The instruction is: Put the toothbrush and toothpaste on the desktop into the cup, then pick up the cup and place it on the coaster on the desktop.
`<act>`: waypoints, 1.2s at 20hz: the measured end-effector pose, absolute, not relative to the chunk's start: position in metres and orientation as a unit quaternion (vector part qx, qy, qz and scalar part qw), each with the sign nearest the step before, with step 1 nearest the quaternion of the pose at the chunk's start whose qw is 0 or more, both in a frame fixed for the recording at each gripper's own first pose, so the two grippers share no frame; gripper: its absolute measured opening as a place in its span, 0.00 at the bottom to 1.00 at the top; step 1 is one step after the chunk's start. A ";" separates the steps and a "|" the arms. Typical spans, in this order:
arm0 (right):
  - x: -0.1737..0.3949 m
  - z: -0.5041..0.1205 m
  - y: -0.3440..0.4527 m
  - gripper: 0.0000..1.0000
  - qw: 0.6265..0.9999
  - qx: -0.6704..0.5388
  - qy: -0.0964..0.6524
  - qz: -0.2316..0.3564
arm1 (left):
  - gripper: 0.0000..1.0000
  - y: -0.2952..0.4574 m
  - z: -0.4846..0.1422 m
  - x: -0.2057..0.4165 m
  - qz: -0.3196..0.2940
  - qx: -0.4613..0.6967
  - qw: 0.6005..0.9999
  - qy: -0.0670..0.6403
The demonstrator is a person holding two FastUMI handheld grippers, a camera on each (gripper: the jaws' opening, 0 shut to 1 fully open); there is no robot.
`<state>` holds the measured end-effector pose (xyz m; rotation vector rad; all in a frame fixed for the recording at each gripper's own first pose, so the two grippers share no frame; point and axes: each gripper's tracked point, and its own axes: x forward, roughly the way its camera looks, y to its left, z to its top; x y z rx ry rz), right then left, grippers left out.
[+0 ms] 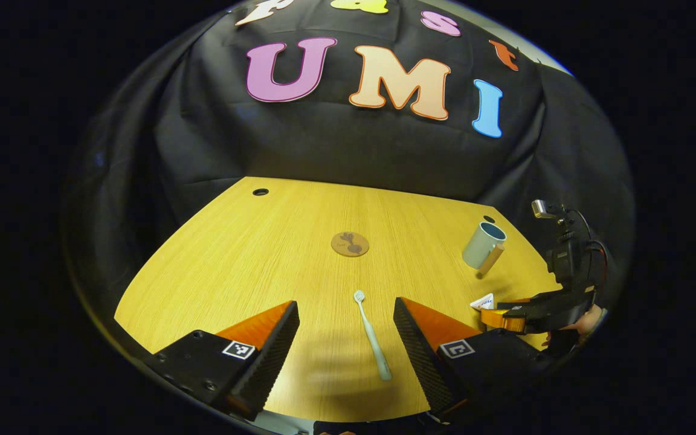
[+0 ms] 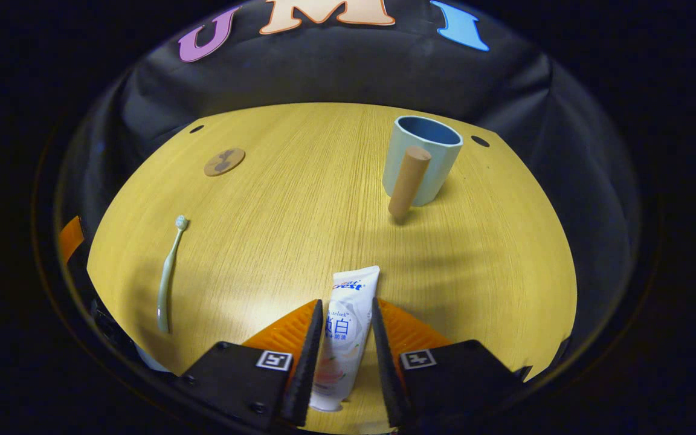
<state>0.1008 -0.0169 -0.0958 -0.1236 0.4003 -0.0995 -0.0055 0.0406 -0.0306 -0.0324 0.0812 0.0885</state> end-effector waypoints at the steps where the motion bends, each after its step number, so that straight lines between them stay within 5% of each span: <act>1: 0.102 -0.099 -0.018 0.48 0.976 -0.065 0.204 -0.051 | 0.95 0.041 -0.030 -0.007 0.045 -0.017 0.998 0.041; 8: 0.109 -0.108 -0.022 0.58 0.971 -0.054 0.227 -0.056 | 0.94 0.044 -0.036 -0.006 0.048 -0.023 0.997 0.049; 14: 0.108 -0.105 -0.022 0.24 0.969 -0.028 0.237 -0.057 | 0.95 0.042 -0.039 -0.001 0.045 -0.025 0.997 0.054; 24: 0.109 -0.106 -0.019 0.12 0.969 -0.063 0.234 -0.053 | 0.94 0.033 -0.059 0.009 0.026 -0.024 0.994 0.105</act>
